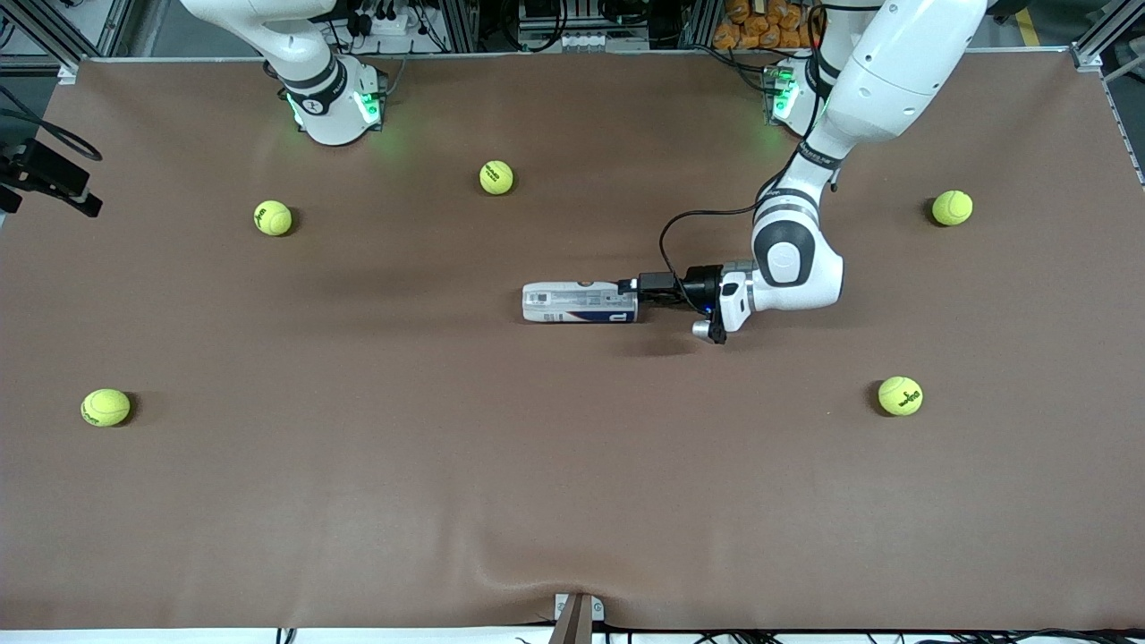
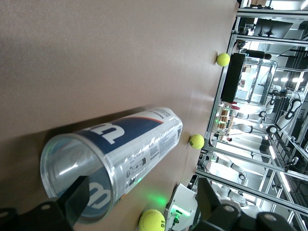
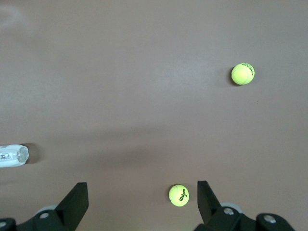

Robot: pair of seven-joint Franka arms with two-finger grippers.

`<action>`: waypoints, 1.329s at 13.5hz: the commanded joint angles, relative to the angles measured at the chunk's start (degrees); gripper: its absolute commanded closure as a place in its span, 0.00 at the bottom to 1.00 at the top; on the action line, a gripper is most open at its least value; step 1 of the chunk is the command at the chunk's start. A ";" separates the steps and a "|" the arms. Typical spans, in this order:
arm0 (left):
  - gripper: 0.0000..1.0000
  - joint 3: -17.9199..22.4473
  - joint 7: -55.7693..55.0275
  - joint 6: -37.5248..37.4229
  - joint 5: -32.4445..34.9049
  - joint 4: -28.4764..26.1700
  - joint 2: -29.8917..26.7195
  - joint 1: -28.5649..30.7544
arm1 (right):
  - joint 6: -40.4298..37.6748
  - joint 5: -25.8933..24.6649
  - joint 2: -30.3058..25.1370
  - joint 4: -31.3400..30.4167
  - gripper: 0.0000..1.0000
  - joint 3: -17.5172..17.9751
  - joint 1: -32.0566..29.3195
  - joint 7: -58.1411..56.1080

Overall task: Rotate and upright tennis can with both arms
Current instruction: 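Close the left gripper around the can's open end, then lift and rotate the can with the left gripper until upright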

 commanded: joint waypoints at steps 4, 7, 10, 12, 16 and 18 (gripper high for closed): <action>0.93 0.00 4.44 0.77 -1.33 3.58 3.46 -0.38 | -0.77 -0.52 0.09 1.29 0.00 0.17 -0.10 0.49; 1.00 0.00 3.56 0.77 -0.63 4.54 2.85 -0.37 | -0.86 -0.62 0.10 1.29 0.00 0.17 -0.01 0.22; 1.00 0.17 -4.32 0.94 0.60 6.56 0.57 -2.13 | -1.82 -0.70 0.10 1.29 0.00 0.17 -0.36 -8.00; 1.00 0.17 -13.71 2.26 5.24 9.46 -1.10 -3.88 | -1.82 -0.70 0.10 1.38 0.00 0.08 -0.36 -8.30; 1.00 0.44 -30.86 6.91 13.67 15.44 -2.95 -8.19 | -1.82 -0.70 0.62 1.38 0.00 0.08 0.07 -6.99; 1.00 0.35 -41.82 7.01 22.35 19.29 -4.09 -8.81 | -1.82 -0.79 0.80 1.47 0.00 0.26 0.17 -4.27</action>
